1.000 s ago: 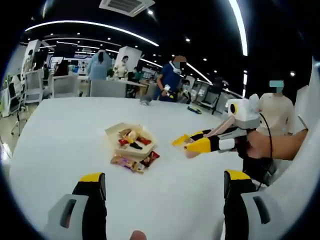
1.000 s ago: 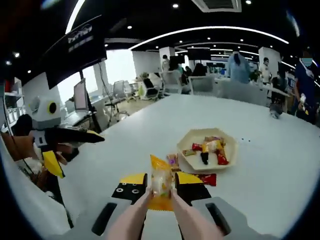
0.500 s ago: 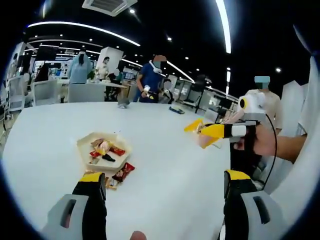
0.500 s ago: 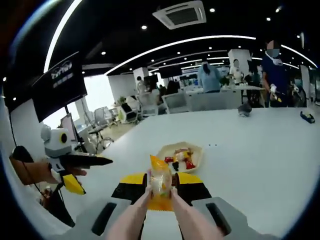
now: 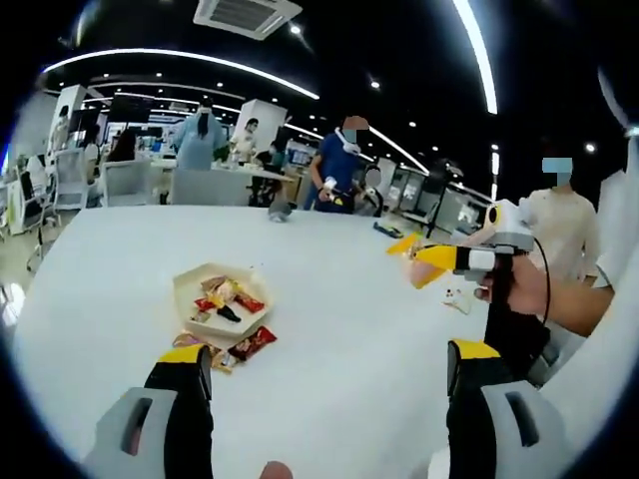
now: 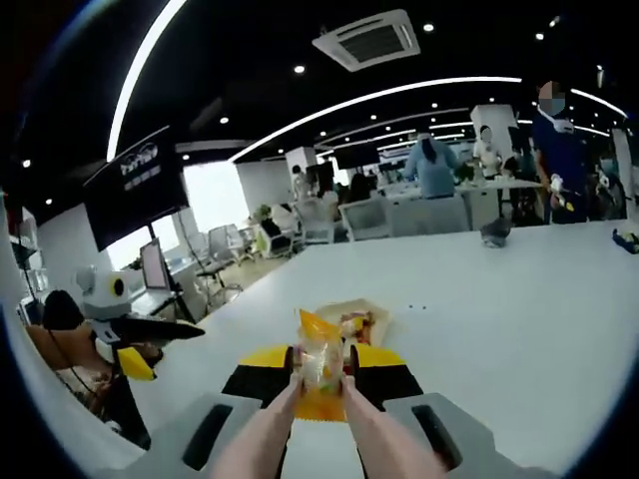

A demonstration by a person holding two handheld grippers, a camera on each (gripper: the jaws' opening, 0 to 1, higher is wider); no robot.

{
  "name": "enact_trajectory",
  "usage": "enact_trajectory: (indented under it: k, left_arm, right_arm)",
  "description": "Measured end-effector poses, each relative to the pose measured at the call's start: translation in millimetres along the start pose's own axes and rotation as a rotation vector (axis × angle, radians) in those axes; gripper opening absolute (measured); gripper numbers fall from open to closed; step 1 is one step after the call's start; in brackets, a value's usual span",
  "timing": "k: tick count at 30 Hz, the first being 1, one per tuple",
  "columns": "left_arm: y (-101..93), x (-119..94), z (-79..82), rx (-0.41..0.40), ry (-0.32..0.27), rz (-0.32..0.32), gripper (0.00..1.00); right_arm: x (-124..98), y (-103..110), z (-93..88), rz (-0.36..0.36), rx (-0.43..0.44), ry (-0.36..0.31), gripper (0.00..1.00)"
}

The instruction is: Place the target food into the container with the food tongs after gripping and lifting it, then release it inside without dropping or visibly crushing the food.

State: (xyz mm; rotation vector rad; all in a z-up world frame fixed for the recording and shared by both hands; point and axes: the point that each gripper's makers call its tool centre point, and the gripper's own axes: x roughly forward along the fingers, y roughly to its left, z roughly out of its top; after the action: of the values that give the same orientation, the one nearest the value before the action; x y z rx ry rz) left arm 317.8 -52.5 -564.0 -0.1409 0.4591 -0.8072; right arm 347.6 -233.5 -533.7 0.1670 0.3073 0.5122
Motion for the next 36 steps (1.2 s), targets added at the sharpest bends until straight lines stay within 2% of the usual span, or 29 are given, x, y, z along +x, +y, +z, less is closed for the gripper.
enact_trajectory:
  k: [5,8,15,17,23,32,36]
  left_arm:
    - [-4.6,-5.4,-11.5,-0.047,0.007,0.055,0.98]
    - [-7.0,-5.8,-13.1,-0.075,0.003,0.052,0.98]
    - [4.0,-4.6,-18.7,-0.073,0.010,0.072,0.98]
    - [5.4,-6.1,-19.0,-0.051,0.014,0.083,0.99]
    - [12.0,-19.6,-24.1,-0.061,-0.001,0.111,0.98]
    - [23.8,-42.5,-38.5,-0.082,0.015,0.145,0.98]
    - [27.7,-47.6,-37.4,-0.078,0.017,0.156,0.98]
  right_arm:
    - [5.5,-2.4,-2.5,0.043,0.005,-0.002,0.22]
    - [9.7,-4.5,-3.2,0.051,-0.010,0.007,0.22]
    - [20.4,-4.1,2.4,0.075,-0.044,0.009,0.22]
    - [23.7,-1.6,3.9,0.088,-0.059,0.006,0.22]
    - [41.8,6.3,1.8,0.113,-0.065,0.028,0.22]
    - [64.1,11.9,2.0,0.134,-0.042,0.035,0.22]
    - [71.0,10.7,2.8,0.131,-0.064,0.045,0.21]
